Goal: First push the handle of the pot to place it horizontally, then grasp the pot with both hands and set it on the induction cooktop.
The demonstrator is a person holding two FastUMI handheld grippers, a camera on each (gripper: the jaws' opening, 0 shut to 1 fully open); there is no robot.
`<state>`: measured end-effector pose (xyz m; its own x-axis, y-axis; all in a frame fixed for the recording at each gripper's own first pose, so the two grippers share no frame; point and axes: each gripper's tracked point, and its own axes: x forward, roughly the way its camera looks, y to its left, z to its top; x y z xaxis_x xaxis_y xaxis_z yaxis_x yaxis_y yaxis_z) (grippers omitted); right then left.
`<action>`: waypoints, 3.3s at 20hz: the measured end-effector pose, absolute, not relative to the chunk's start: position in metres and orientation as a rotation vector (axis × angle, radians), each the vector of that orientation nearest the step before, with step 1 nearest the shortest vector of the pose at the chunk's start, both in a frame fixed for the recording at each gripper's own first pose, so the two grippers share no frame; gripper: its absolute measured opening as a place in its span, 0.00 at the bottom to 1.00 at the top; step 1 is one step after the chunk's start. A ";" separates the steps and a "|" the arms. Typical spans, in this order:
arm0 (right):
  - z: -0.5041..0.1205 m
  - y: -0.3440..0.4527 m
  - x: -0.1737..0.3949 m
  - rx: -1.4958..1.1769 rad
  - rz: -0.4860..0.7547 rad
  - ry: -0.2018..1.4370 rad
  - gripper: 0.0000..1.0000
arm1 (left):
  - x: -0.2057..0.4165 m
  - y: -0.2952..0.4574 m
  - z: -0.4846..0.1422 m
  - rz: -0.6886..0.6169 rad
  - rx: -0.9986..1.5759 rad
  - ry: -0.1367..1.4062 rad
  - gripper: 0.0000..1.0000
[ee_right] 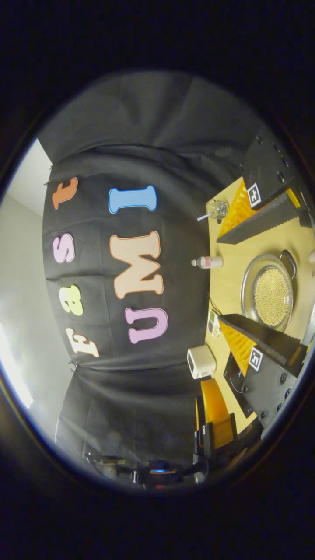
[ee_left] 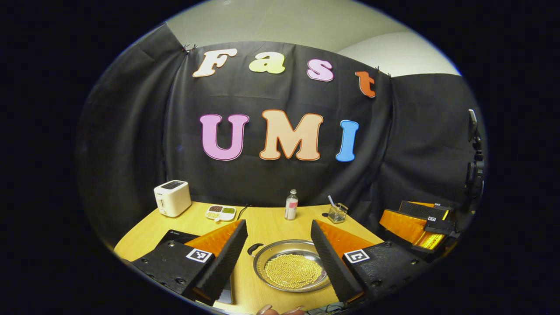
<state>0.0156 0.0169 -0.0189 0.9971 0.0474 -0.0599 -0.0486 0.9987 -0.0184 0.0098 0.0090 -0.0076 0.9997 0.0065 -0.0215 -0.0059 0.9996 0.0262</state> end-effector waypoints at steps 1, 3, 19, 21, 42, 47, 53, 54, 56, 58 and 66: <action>-0.019 0.017 0.016 -0.021 0.048 0.062 0.95 | 0.011 0.009 -0.009 0.006 0.026 0.022 0.94; -0.020 0.015 0.016 -0.021 0.048 0.067 0.95 | 0.011 0.008 -0.010 0.004 0.025 0.024 0.94; -0.032 0.002 0.013 -0.008 0.018 0.109 0.65 | 0.017 0.008 -0.013 0.003 0.013 0.042 0.91; -0.033 0.001 0.012 -0.005 0.013 0.115 0.65 | 0.017 0.007 -0.014 -0.001 0.013 0.046 0.91; -0.059 0.004 0.007 -0.040 0.023 0.218 0.02 | 0.023 0.002 -0.024 -0.046 0.007 0.072 0.94; -0.089 0.007 0.001 -0.045 0.034 0.313 0.02 | 0.022 0.007 -0.028 -0.071 0.023 0.081 0.94; -0.178 0.001 -0.017 0.002 0.082 0.553 0.05 | 0.022 0.020 -0.035 -0.055 0.055 0.101 0.94; -0.195 0.001 -0.020 0.017 0.095 0.600 0.05 | 0.022 0.023 -0.036 -0.044 0.059 0.105 0.94; -0.225 0.004 -0.026 0.047 0.126 0.675 0.02 | 0.022 0.025 -0.040 -0.026 0.060 0.111 0.94; -0.247 0.009 -0.028 0.069 0.154 0.736 0.02 | 0.022 0.029 -0.041 -0.006 0.065 0.112 0.94; -0.287 0.010 -0.019 0.058 0.196 0.828 0.02 | 0.017 0.058 -0.056 0.107 0.056 0.156 0.94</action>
<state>-0.0193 0.0100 -0.2874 0.6594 0.1960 -0.7257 -0.1510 0.9803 0.1276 0.0168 0.0576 -0.0562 0.9822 0.1109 -0.1519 -0.1022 0.9927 0.0639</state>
